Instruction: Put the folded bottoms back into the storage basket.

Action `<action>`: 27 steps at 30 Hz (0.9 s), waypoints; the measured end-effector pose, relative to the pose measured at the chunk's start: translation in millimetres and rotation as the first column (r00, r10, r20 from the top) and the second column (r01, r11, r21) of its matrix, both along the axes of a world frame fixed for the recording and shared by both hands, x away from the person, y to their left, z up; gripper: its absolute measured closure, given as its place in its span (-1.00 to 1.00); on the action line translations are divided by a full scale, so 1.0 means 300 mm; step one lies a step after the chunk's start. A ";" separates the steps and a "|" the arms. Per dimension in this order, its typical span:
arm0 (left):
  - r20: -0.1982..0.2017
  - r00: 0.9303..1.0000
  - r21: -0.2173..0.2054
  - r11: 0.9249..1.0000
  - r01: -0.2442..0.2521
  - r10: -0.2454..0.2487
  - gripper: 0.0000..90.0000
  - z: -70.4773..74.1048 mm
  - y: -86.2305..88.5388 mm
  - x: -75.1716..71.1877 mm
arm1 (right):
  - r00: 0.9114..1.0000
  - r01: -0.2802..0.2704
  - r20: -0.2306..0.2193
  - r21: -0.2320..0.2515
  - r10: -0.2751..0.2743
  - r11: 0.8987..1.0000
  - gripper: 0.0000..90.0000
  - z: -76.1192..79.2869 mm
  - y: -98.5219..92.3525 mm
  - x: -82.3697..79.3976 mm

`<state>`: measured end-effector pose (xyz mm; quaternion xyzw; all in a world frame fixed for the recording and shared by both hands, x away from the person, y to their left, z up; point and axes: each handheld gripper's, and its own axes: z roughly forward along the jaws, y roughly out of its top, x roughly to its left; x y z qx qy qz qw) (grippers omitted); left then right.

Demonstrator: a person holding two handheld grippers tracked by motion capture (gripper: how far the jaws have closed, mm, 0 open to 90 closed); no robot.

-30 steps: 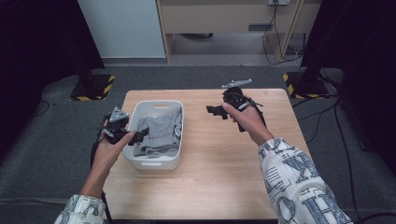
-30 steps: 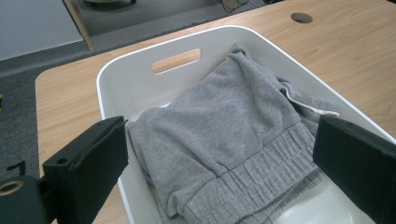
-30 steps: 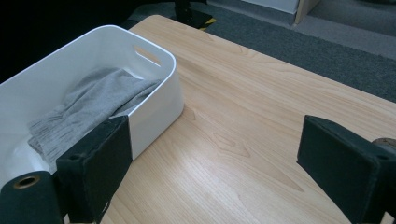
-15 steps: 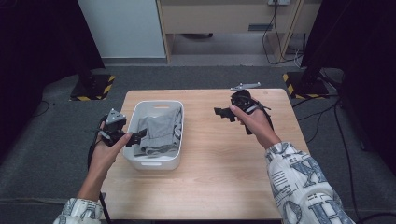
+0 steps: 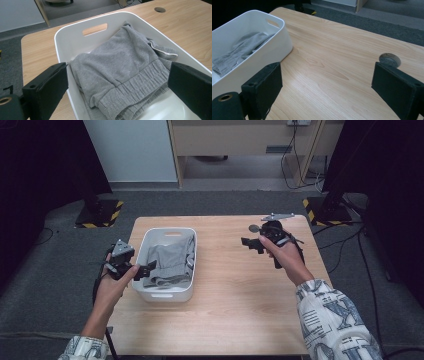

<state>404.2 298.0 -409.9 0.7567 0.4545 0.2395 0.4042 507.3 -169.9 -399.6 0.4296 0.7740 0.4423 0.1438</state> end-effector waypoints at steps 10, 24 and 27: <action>-0.005 1.000 -0.004 1.000 -0.008 0.008 -0.95 -0.023 0.012 -0.022 | 0.999 0.047 -0.003 -0.004 -0.047 0.999 -0.81 -0.022 -0.125 -0.055; 0.005 1.000 -0.015 1.000 -0.017 0.017 -0.95 -0.049 0.031 -0.076 | 0.992 0.120 0.037 -0.013 -0.120 0.993 -0.86 -0.061 -0.272 -0.136; 0.003 1.000 -0.010 1.000 -0.016 0.016 -0.95 -0.057 0.029 -0.089 | 0.990 0.134 0.048 -0.007 -0.133 0.991 -0.87 -0.068 -0.305 -0.162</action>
